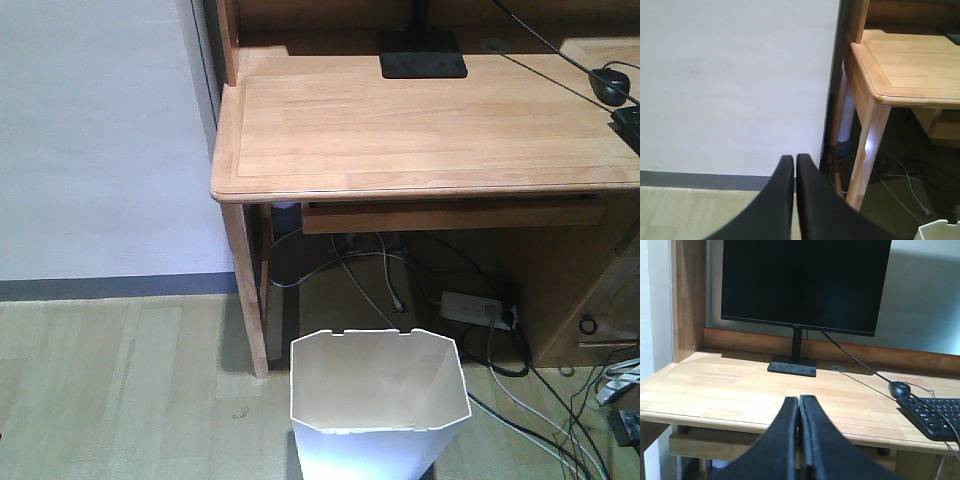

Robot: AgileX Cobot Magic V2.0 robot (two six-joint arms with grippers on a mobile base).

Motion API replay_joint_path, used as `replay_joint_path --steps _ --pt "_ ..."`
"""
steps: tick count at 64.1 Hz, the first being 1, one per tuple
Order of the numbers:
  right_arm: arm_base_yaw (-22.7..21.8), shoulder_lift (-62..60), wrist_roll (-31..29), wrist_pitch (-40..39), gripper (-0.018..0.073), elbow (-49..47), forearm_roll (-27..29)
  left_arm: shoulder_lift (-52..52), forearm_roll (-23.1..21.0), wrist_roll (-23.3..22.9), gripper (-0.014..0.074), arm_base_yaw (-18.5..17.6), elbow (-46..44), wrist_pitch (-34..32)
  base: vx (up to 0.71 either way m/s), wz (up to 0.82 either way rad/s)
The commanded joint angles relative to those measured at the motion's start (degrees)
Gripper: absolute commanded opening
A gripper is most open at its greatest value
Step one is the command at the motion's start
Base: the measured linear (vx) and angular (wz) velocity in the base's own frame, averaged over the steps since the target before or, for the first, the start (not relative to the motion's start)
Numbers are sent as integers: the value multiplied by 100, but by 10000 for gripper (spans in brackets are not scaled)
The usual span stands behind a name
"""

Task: Move trash bin to bedside with robot

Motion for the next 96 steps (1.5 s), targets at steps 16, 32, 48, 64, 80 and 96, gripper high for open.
replay_joint_path --steps 16,32,48,64,80,96 --pt "6 -77 -43 -404 -2 39 -61 -81 -13 -25 -6 -17 19 -376 0 0" --pt "6 -77 -43 -404 -2 39 -61 -81 -13 -25 -6 -17 19 -376 0 0" --pt "6 -77 -43 -404 -2 39 -61 -81 -13 -25 -6 -17 19 -376 0 0" --pt "6 -77 -43 -511 -2 39 -61 -81 -13 -25 -6 -17 19 -376 0 0" --pt "6 -46 -103 -544 -2 -93 14 -81 -13 -25 -6 -17 19 -376 0 0" --pt "6 1003 101 -405 -2 -1122 28 -81 -13 -25 -6 -17 19 -376 0 0"
